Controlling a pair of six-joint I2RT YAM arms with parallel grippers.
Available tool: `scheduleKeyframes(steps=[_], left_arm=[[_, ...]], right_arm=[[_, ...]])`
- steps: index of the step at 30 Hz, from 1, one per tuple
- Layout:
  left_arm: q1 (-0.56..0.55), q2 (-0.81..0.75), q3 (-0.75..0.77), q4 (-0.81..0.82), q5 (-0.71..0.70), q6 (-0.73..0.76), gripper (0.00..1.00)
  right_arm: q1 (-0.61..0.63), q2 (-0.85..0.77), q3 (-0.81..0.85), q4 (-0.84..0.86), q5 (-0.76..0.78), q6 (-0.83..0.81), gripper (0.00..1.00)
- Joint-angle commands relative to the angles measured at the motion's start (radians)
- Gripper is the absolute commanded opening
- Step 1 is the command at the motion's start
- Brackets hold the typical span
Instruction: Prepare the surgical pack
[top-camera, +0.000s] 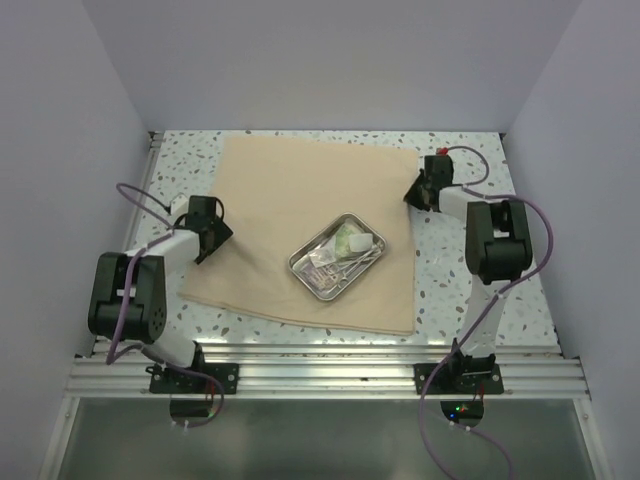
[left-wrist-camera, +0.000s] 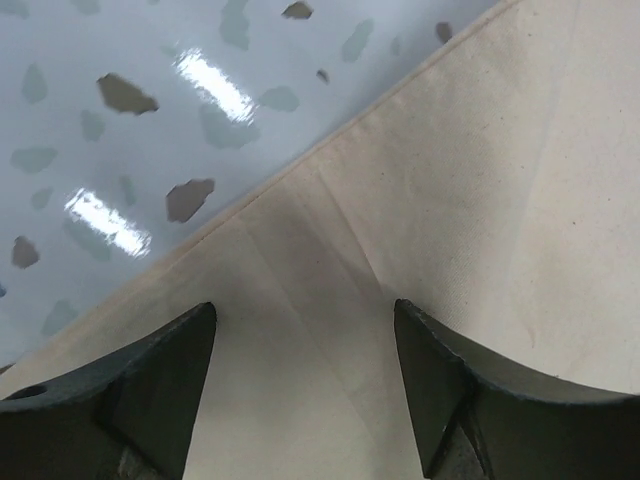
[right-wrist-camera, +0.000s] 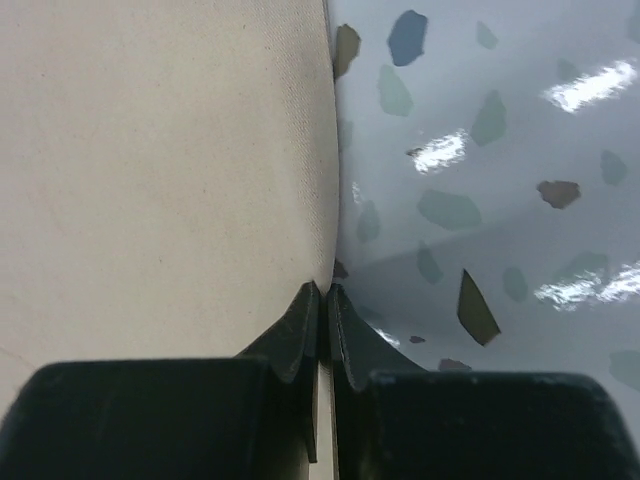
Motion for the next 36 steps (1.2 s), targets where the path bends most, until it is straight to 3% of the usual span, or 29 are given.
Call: scheduleKeyframes(steps=[1,6,9,14,19,20,21,23,28,30,36], left_arm=[[0.011,0.143,0.076,0.015,0.075,0.015,0.76],[0.008,0.327,0.252,0.02,0.129,0.042,0.72],[-0.015,0.418,0.39,-0.028,0.092,0.059,0.71],[-0.048,0.567,0.628,-0.086,0.078,0.07,0.71],[-0.052,0.607,0.717,-0.114,0.011,0.107,0.72],[-0.049,0.607,0.731,-0.115,0.0,0.121,0.72],[-0.048,0.604,0.742,-0.134,-0.012,0.13,0.72],[-0.046,0.586,0.762,-0.163,-0.046,0.16,0.73],[-0.075,0.445,0.687,-0.172,-0.141,0.216,0.78],[-0.107,0.365,0.624,-0.172,-0.147,0.22,0.79],[-0.2,0.236,0.417,-0.156,-0.035,0.15,0.8]], right_arm=[[-0.043,-0.08,-0.072,0.009,0.085,0.08,0.0],[-0.057,-0.244,-0.269,0.038,0.309,0.177,0.0],[-0.057,-0.376,-0.393,0.047,0.412,0.243,0.0],[-0.044,-0.565,-0.632,0.084,0.458,0.387,0.0],[-0.044,-0.584,-0.605,-0.033,0.458,0.294,0.12],[-0.044,-0.594,-0.619,-0.043,0.466,0.283,0.39],[-0.044,-0.625,-0.629,-0.051,0.472,0.28,0.52],[-0.044,-0.656,-0.64,-0.053,0.492,0.256,0.68],[-0.043,-0.703,-0.58,-0.103,0.506,0.179,0.67],[-0.041,-0.691,-0.559,-0.085,0.44,0.122,0.62],[0.003,-0.596,-0.478,-0.076,0.273,0.067,0.57]])
